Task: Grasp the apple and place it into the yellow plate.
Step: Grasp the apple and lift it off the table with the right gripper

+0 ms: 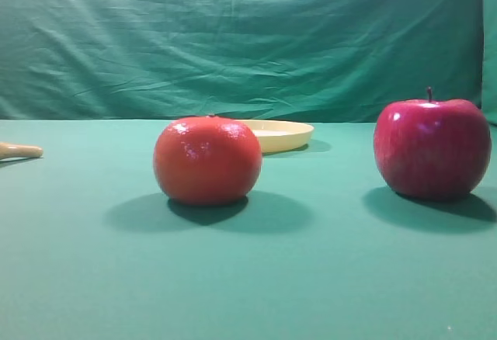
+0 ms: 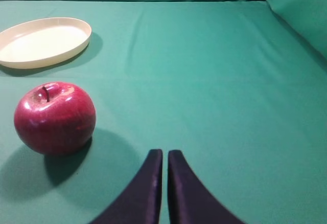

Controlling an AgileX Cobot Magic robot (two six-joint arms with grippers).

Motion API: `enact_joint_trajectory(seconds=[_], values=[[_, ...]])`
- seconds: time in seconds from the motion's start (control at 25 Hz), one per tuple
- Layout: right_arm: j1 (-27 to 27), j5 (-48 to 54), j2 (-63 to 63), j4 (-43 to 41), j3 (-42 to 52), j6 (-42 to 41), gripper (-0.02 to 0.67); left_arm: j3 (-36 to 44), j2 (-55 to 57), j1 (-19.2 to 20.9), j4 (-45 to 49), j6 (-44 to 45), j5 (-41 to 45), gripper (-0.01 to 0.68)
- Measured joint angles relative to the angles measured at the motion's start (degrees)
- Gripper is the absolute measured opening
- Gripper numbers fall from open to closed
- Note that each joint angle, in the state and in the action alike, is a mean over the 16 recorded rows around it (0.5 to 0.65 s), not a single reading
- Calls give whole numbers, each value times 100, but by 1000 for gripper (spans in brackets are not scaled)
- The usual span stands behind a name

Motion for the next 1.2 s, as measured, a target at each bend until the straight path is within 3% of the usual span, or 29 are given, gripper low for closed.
enact_joint_trajectory(seconds=[0.68, 1.2], values=[[0, -979, 147, 506, -269, -460, 0, 0, 0, 0, 0, 0, 0, 157], [0, -14, 1952, 776, -1683, -1995, 0, 0, 0, 0, 0, 0, 0, 157]])
